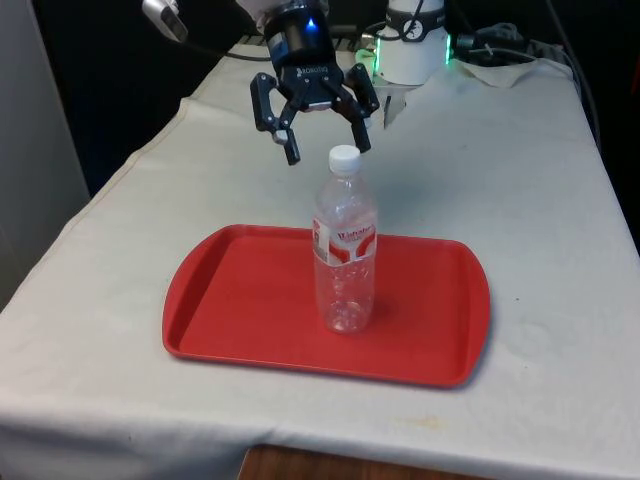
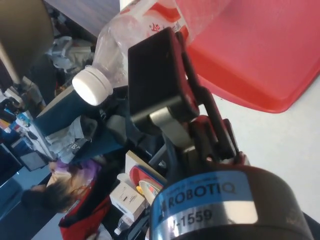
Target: Place the bottle upright on the tray.
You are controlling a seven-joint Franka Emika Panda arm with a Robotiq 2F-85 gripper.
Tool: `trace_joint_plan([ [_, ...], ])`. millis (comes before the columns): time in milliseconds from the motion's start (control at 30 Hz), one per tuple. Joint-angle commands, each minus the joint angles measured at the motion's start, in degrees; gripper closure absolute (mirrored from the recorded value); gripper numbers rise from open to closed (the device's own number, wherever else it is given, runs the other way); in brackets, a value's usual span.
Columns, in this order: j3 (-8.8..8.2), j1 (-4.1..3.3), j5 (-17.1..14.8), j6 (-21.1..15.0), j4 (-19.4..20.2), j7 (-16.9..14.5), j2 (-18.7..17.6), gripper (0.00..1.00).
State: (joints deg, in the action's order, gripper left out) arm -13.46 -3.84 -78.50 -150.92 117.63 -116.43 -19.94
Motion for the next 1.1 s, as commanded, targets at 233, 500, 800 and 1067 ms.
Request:
trace_joint_plan([
  [233, -0.06, -0.63, 0.3, -2.8, 0.2, -2.5, -0.2, 0.00],
  [500, -0.06, -0.97, 0.5, -4.6, 0.3, -4.4, -0.1, 0.00],
  [800, -0.06, -1.43, 0.7, -6.9, 0.4, -6.5, -0.2, 0.00],
  [1067, -0.06, -1.72, 0.7, -8.7, 0.3, -8.2, -0.2, 0.00],
])
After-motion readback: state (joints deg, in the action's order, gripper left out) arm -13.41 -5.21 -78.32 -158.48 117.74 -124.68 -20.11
